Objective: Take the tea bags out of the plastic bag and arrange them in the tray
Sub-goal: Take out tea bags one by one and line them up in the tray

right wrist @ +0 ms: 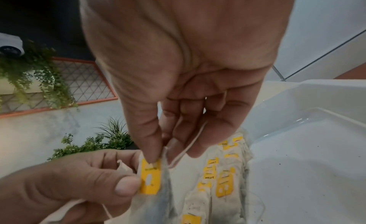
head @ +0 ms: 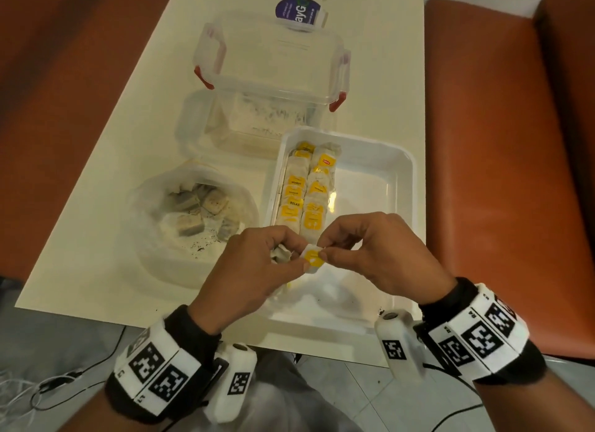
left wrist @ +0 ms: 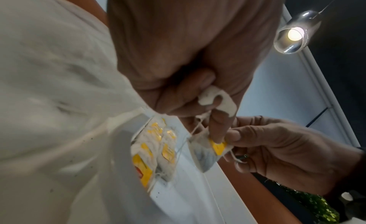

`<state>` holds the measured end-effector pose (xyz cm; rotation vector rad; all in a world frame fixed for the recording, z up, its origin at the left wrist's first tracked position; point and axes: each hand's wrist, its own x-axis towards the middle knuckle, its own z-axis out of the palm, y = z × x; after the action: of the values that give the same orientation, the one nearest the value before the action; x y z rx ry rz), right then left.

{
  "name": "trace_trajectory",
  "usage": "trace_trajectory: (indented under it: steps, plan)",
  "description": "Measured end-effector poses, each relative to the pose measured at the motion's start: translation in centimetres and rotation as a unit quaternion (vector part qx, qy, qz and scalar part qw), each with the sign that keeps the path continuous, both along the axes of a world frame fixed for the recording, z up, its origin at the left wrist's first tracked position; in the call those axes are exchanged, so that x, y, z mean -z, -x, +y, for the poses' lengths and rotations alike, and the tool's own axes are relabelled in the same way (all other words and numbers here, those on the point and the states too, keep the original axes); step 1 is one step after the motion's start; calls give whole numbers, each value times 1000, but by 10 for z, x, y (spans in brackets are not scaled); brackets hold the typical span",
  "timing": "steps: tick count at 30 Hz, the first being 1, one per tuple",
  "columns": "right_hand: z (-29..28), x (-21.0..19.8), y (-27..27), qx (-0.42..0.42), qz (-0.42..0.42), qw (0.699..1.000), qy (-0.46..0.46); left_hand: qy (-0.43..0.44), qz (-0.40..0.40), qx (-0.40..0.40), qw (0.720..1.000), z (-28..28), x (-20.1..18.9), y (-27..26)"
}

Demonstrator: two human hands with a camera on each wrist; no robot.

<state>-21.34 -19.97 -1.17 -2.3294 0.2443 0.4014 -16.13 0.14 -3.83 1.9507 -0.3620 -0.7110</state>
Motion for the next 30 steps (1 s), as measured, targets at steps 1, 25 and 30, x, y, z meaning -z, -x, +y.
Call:
trace_trajectory:
  steps: [1, 25, 30]
  plan:
    - [-1, 3, -1, 1, -10, 1000, 12, -1, -3, -7, 1000, 3, -1, -1]
    - [-2, 45, -58, -34, 123, 986, 111, 73, 85, -166, 980, 50, -21, -8]
    - [-2, 46, -62, -32, 120, 985, 118, 73, 93, -161, 980, 50, -21, -10]
